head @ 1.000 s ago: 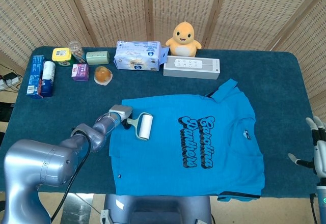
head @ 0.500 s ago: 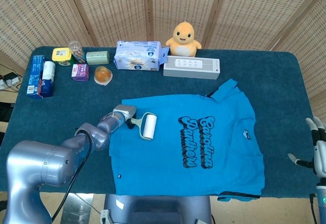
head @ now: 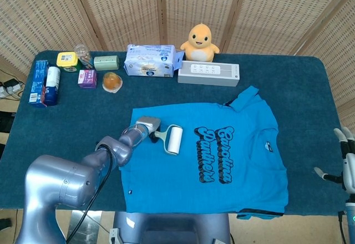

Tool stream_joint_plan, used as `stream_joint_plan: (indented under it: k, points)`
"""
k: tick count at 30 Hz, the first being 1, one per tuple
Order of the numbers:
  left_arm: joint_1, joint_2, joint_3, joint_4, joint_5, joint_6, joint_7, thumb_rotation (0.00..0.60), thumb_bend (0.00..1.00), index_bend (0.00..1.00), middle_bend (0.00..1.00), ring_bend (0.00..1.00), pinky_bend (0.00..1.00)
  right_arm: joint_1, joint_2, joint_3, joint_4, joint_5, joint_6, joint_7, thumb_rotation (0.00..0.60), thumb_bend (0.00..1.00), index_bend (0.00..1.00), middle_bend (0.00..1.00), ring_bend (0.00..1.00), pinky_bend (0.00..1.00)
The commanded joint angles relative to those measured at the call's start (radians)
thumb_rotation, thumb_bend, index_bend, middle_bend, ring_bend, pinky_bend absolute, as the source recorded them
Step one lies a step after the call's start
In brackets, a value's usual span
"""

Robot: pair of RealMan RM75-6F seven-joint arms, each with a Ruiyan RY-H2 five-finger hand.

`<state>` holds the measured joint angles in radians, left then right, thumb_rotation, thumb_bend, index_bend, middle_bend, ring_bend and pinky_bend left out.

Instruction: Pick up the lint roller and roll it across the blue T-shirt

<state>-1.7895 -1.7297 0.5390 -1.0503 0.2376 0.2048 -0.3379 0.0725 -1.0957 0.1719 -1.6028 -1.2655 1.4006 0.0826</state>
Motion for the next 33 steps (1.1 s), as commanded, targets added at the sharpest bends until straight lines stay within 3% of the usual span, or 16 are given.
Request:
stream_joint_plan:
  k: [1,13,24,33]
  points:
    - [-0.016,-0.015,-0.005,0.008,-0.014,-0.002,0.003,0.6,0.68,1.0,1.0,0.86,1.0,0.0,0.003,0.002,0.001,0.002,-0.002,0.005,0.6,0.03,0.04,0.0,0.0,0.0]
    - [-0.081,-0.068,-0.002,0.036,-0.078,-0.014,-0.002,0.6,0.68,1.0,1.0,0.86,1.0,-0.004,0.015,0.003,-0.002,-0.003,0.001,0.029,0.6,0.03,0.04,0.0,0.0,0.0]
    - [-0.112,-0.086,-0.054,0.05,-0.1,-0.001,-0.008,0.6,0.68,1.0,1.0,0.86,1.0,-0.009,0.023,0.001,-0.009,-0.012,0.008,0.04,0.6,0.03,0.04,0.0,0.0,0.0]
    - [-0.137,-0.12,-0.066,0.078,-0.124,0.001,0.005,0.6,0.68,1.0,1.0,0.86,1.0,-0.01,0.027,0.001,-0.011,-0.014,0.009,0.048,0.6,0.03,0.04,0.0,0.0,0.0]
